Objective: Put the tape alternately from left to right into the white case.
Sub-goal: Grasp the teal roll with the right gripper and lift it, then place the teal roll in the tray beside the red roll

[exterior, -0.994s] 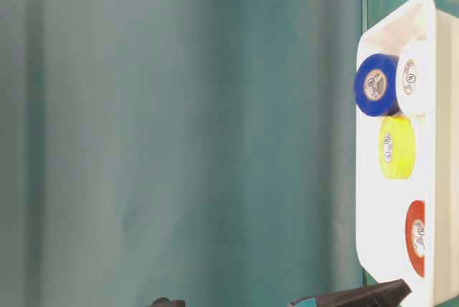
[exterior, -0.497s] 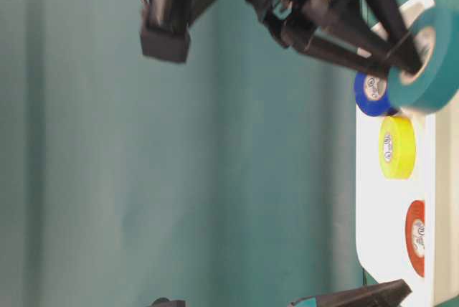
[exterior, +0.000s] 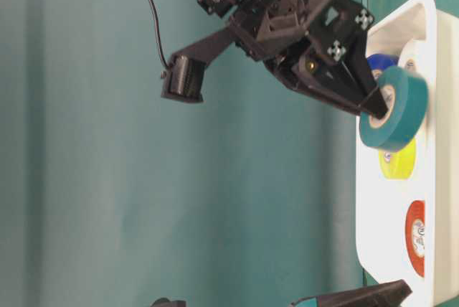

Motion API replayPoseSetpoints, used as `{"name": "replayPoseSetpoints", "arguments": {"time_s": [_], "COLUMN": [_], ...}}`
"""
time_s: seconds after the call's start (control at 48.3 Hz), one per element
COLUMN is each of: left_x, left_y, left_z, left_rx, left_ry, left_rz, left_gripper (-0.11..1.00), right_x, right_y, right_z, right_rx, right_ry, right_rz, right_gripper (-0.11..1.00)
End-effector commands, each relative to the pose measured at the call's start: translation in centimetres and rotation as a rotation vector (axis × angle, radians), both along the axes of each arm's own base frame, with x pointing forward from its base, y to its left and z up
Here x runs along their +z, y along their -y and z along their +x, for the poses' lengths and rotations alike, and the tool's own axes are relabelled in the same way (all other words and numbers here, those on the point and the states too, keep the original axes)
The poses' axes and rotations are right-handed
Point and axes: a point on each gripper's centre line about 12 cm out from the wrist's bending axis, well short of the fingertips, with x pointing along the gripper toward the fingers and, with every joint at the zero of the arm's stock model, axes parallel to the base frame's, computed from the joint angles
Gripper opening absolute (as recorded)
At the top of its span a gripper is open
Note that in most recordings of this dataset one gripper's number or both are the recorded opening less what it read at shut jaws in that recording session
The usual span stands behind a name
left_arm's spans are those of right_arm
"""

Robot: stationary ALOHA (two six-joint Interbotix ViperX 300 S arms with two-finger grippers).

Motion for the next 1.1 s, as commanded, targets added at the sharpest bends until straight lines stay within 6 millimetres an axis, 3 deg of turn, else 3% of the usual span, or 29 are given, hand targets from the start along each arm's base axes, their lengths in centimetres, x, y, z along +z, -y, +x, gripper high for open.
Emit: {"name": "replayPoseSetpoints", "arguments": {"time_s": [0.0, 0.393, 1.077], "left_x": [0.7, 0.7, 0.9], "left_y": [0.1, 0.1, 0.1], "left_z": [0.3, 0.4, 0.5], "left_rx": [-0.002, -0.002, -0.002], "left_ry": [0.028, 0.041, 0.046], "left_rz": [-0.001, -0.001, -0.001], "left_gripper": [0.74, 0.74, 0.74], "right_x": [1.5, 0.8, 0.3], "right_y": [0.8, 4.3, 5.3], "right_z": [0.9, 1.3, 2.0], "right_rx": [-0.005, -0.081, -0.099], "right_ry": [0.046, 0.037, 0.027], "right_rz": [-0.017, -0.021, -0.023], "right_gripper": [0.01, 0.01, 0.01]}}
